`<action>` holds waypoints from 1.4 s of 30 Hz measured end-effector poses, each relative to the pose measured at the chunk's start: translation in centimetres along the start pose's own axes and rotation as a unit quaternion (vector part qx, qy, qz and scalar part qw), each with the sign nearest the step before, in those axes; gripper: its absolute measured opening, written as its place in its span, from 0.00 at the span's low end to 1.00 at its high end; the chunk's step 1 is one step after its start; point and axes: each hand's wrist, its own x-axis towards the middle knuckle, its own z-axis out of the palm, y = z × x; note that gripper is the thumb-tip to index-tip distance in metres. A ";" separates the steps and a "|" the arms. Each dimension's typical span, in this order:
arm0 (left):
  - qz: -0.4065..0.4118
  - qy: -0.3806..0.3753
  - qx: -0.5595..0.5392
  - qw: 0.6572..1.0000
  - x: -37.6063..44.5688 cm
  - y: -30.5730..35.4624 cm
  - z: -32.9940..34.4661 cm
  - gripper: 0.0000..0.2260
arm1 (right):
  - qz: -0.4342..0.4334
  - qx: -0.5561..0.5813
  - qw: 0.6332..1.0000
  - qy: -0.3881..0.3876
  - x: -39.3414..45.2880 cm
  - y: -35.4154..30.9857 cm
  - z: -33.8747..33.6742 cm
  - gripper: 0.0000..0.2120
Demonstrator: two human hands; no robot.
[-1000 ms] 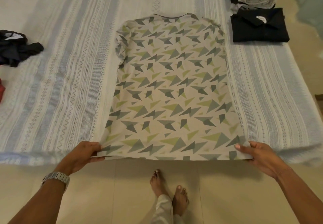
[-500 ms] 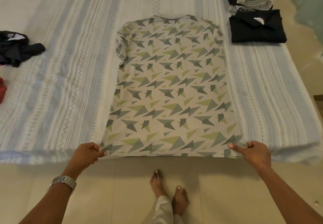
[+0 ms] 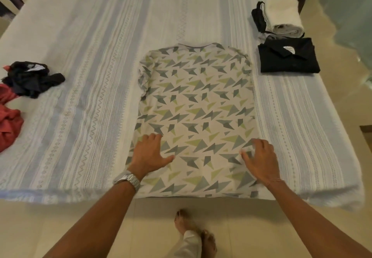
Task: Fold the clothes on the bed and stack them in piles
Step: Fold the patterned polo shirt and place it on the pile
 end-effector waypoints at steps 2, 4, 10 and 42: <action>0.032 0.002 0.020 0.999 1.8 2.2 -0.6 0.44 | -0.033 0.001 0.999 -0.004 2.0 -0.7 0.2 0.23; 0.051 0.000 0.025 0.998 3.7 3.8 -1.4 0.45 | -0.062 -0.001 0.998 -0.007 4.6 -1.6 0.4 0.24; 0.072 -0.035 0.013 0.997 11.0 6.0 -3.2 0.47 | -0.072 0.012 0.997 -0.022 13.0 -3.8 0.0 0.25; 0.167 0.033 -0.209 0.963 49.0 24.0 0.8 0.25 | 0.190 0.321 0.900 -0.225 53.0 -1.0 -1.9 0.16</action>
